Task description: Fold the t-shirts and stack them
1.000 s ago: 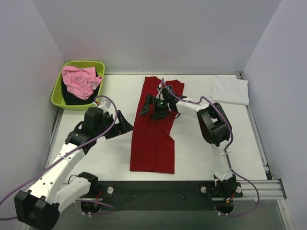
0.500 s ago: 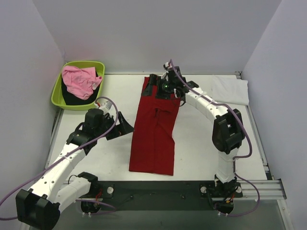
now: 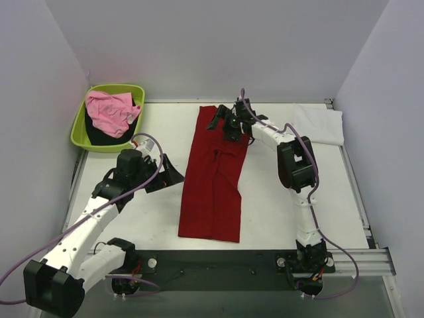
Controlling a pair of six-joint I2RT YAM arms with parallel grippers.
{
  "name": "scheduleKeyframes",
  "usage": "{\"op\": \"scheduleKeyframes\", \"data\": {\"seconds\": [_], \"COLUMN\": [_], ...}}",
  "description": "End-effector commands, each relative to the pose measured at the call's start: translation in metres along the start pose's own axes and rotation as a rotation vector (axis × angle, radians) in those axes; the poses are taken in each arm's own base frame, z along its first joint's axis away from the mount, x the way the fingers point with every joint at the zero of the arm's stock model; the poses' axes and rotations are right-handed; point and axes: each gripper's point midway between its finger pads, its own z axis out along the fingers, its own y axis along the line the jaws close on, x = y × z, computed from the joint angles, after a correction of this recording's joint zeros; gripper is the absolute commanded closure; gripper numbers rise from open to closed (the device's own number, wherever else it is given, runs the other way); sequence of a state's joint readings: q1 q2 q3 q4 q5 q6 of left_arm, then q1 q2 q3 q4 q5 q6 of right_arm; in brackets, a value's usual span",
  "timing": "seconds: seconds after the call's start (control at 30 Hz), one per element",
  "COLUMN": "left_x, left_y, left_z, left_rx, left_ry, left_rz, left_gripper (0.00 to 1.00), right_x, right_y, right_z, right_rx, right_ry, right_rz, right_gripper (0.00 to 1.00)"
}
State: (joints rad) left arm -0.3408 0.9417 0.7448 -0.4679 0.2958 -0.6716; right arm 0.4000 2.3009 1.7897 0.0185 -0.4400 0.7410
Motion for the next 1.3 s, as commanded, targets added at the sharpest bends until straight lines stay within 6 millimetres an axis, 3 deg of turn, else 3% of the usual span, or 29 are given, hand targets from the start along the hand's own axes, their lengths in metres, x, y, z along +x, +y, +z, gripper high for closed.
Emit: {"op": "scheduleKeyframes", "data": {"seconds": [0.0,0.2,0.5,0.8,0.87,0.97,1.07,1.1,1.17,1.2,1.23,1.27], "left_x": [-0.014,-0.016,-0.013,-0.014,-0.011,-0.009,-0.007,-0.006,-0.006,-0.002,-0.004,-0.004], "left_y": [-0.009,-0.005,0.008,0.015,0.014,0.016,0.022,0.023,0.030,0.032,0.032,0.034], "left_z": [0.001,0.009,0.017,0.014,0.014,0.016,0.019,0.020,0.024,0.026,0.027,0.027], "left_rx": [0.032,0.027,0.005,-0.007,0.005,0.006,-0.006,-0.008,-0.029,-0.024,-0.020,-0.025], "left_ry": [-0.023,-0.014,0.002,0.002,0.007,0.004,-0.001,0.001,-0.011,-0.006,-0.024,-0.030], "left_rz": [0.028,0.019,-0.003,-0.014,-0.024,-0.030,-0.031,-0.029,-0.037,-0.037,-0.032,-0.036], "left_gripper": [0.02,0.02,0.03,0.03,0.03,0.03,0.03,0.02,0.02,0.02,0.02,0.03], "right_x": [-0.032,-0.019,-0.011,-0.012,-0.022,-0.022,-0.044,-0.051,-0.088,-0.108,-0.119,-0.137], "right_y": [0.041,0.020,0.007,0.022,0.037,0.044,0.061,0.066,0.086,0.111,0.120,0.142], "right_z": [-0.003,0.030,0.064,0.086,0.085,0.088,0.069,0.054,0.025,-0.002,-0.018,-0.054], "right_rx": [-0.107,-0.093,-0.084,-0.133,-0.187,-0.225,-0.276,-0.286,-0.357,-0.411,-0.427,-0.460], "right_ry": [-0.089,-0.039,-0.001,0.010,0.002,0.009,-0.073,-0.102,-0.208,-0.258,-0.284,-0.336], "right_rz": [0.007,0.057,0.129,0.127,0.117,0.108,0.057,0.047,0.006,-0.026,-0.053,-0.092], "right_gripper": [0.00,0.00,0.00,0.00,0.00,0.00,0.00,0.00,0.00,0.00,0.00,0.00]}}
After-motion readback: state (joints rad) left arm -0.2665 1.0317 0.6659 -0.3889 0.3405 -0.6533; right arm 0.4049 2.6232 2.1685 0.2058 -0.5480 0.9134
